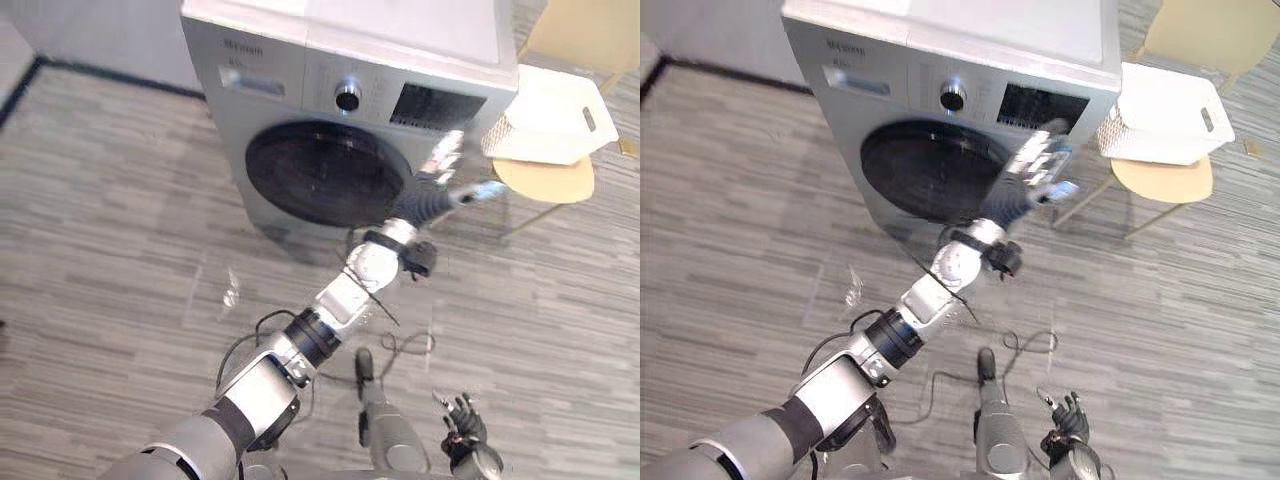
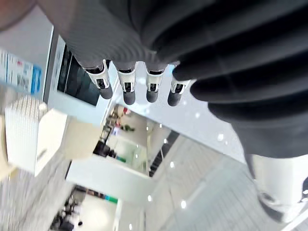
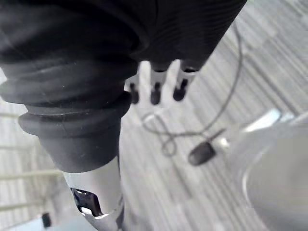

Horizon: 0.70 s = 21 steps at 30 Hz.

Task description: Pick up the laundry basket with both hands and put the clothes into the washing machine.

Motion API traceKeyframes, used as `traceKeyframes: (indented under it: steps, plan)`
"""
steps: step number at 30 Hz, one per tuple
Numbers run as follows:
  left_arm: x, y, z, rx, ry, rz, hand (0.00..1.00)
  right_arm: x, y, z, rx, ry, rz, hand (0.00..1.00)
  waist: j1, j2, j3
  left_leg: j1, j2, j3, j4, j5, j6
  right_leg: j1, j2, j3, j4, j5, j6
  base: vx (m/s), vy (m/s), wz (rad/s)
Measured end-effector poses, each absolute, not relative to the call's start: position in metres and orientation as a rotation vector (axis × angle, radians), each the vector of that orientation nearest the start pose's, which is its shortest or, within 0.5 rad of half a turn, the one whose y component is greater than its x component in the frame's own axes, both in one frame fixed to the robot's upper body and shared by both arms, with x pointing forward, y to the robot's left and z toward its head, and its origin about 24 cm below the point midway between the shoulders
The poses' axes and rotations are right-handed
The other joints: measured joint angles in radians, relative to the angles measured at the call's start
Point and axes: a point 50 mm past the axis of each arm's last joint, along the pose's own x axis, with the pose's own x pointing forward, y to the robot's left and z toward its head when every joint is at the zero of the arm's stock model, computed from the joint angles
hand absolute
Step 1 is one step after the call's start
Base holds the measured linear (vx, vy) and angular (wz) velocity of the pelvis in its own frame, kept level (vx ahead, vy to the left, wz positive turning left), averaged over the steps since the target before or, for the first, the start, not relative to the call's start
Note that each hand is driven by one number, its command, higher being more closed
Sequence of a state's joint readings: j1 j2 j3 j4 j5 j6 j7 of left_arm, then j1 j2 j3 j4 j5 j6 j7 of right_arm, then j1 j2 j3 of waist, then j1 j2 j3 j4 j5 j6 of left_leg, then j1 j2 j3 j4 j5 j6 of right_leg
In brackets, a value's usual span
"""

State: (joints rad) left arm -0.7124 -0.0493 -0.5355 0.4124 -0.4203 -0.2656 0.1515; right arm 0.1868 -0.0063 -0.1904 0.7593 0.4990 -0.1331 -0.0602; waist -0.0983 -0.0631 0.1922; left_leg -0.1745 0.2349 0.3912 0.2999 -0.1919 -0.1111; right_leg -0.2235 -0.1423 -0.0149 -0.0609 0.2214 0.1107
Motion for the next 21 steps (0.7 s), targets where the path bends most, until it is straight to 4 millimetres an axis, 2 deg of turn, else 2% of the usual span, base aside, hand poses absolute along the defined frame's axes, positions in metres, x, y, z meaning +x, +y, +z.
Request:
traceKeyframes:
  steps: [2, 3, 4, 5, 6, 8, 9, 10, 12, 13, 14, 17, 19, 21]
  plan:
    - [0.316, 0.016, 0.111, -0.205, -0.247, -0.455, 0.0, 0.103, -0.204, -0.141, 0.476, 0.791, -0.588, 0.0, 0.002, 0.03, -0.025, 0.067, -0.012, 0.003, -0.059, 0.016, -0.008, 0.047, -0.002, -0.043, -0.001, -0.01, -0.015, 0.11, 0.018, 0.16]
    - [0.314, 0.024, 0.096, -0.193, -0.202, -0.426, 0.0, 0.101, -0.205, -0.143, 0.477, 0.801, -0.596, 0.0, 0.003, 0.036, -0.033, 0.075, -0.013, 0.001, -0.066, 0.02, -0.01, 0.056, -0.002, -0.055, -0.001, -0.012, -0.018, 0.07, 0.016, 0.23]
    - [0.306, 0.044, 0.062, -0.176, -0.093, -0.367, 0.0, 0.095, -0.206, -0.146, 0.482, 0.823, -0.616, 0.0, 0.004, 0.048, -0.05, 0.097, -0.016, -0.008, -0.088, 0.029, -0.012, 0.069, -0.002, -0.076, -0.001, -0.013, -0.019, 0.07, 0.013, 0.28]
    - [0.297, 0.058, 0.038, -0.156, -0.01, -0.325, 0.0, 0.091, -0.206, -0.148, 0.486, 0.842, -0.627, 0.0, 0.006, 0.049, -0.062, 0.107, -0.022, -0.016, -0.105, 0.041, -0.012, 0.081, -0.005, -0.095, -0.002, -0.019, -0.027, 0.07, 0.008, 0.47]
    - [0.282, 0.076, 0.006, -0.147, 0.104, -0.271, 0.0, 0.085, -0.206, -0.151, 0.492, 0.865, -0.645, 0.0, 0.006, 0.051, -0.069, 0.12, -0.031, -0.033, -0.126, 0.056, -0.014, 0.106, -0.012, -0.124, -0.011, -0.022, -0.028, 0.04, 0.002, 0.49]
    - [0.255, 0.101, -0.035, -0.116, 0.262, -0.188, 0.0, 0.078, -0.208, -0.154, 0.501, 0.892, -0.673, 0.0, 0.025, 0.057, -0.083, 0.123, -0.034, -0.05, -0.139, 0.071, -0.013, 0.121, -0.015, -0.151, -0.014, -0.022, -0.027, -0.01, -0.009, 0.44]
    - [0.235, 0.121, -0.062, -0.103, 0.377, -0.116, 0.0, 0.073, -0.208, -0.157, 0.506, 0.914, -0.688, 0.0, 0.036, 0.058, -0.092, 0.127, -0.041, -0.065, -0.156, 0.088, -0.014, 0.133, -0.02, -0.171, -0.021, -0.023, -0.027, -0.03, -0.019, 0.37]
    - [0.224, 0.132, -0.075, -0.095, 0.44, -0.072, 0.0, 0.071, -0.208, -0.158, 0.509, 0.923, -0.697, 0.0, 0.038, 0.06, -0.097, 0.13, -0.043, -0.073, -0.164, 0.091, -0.012, 0.141, -0.02, -0.178, -0.026, -0.023, -0.027, -0.03, -0.022, 0.39]
    - [0.17, 0.176, -0.122, -0.094, 0.703, 0.138, 0.0, 0.067, -0.204, -0.162, 0.521, 0.967, -0.701, 0.0, 0.062, 0.054, -0.107, 0.156, -0.046, -0.086, -0.181, 0.096, -0.016, 0.176, -0.021, -0.194, -0.035, -0.05, -0.026, -0.07, -0.033, 0.21]
    - [0.156, 0.185, -0.13, -0.097, 0.758, 0.189, 0.0, 0.068, -0.204, -0.163, 0.522, 0.971, -0.699, 0.0, 0.063, 0.054, -0.108, 0.158, -0.046, -0.093, -0.182, 0.101, -0.018, 0.183, -0.021, -0.202, -0.036, -0.055, -0.023, -0.1, -0.06, 0.25]
    - [0.131, 0.198, -0.142, -0.1, 0.849, 0.264, 0.0, 0.068, -0.203, -0.163, 0.522, 0.971, -0.698, 0.0, 0.064, 0.056, -0.11, 0.168, -0.046, -0.109, -0.198, 0.115, -0.018, 0.198, -0.021, -0.218, -0.036, -0.065, -0.016, -0.09, -0.057, 0.33]
    - [0.09, 0.207, -0.156, -0.081, 0.995, 0.324, 0.0, 0.065, -0.203, -0.164, 0.524, 0.984, -0.705, 0.0, 0.076, 0.063, -0.139, 0.184, -0.048, -0.13, -0.262, 0.159, -0.023, 0.206, -0.014, -0.233, -0.036, -0.093, -0.003, -0.13, -0.075, 0.3]
    - [0.084, 0.202, -0.158, -0.081, 1.015, 0.314, 0.0, 0.065, -0.205, -0.164, 0.525, 0.979, -0.711, 0.0, 0.088, 0.067, -0.142, 0.188, -0.052, -0.132, -0.295, 0.181, -0.025, 0.203, -0.013, -0.233, -0.037, -0.12, 0.003, -0.14, -0.059, 0.05]
    - [0.087, 0.196, -0.159, -0.1, 1.011, 0.313, 0.0, 0.065, -0.205, -0.163, 0.528, 0.977, -0.707, 0.0, 0.085, 0.069, -0.143, 0.189, -0.056, -0.132, -0.323, 0.193, -0.021, 0.196, -0.013, -0.232, -0.037, -0.123, 0.007, -0.16, -0.032, -0.01]
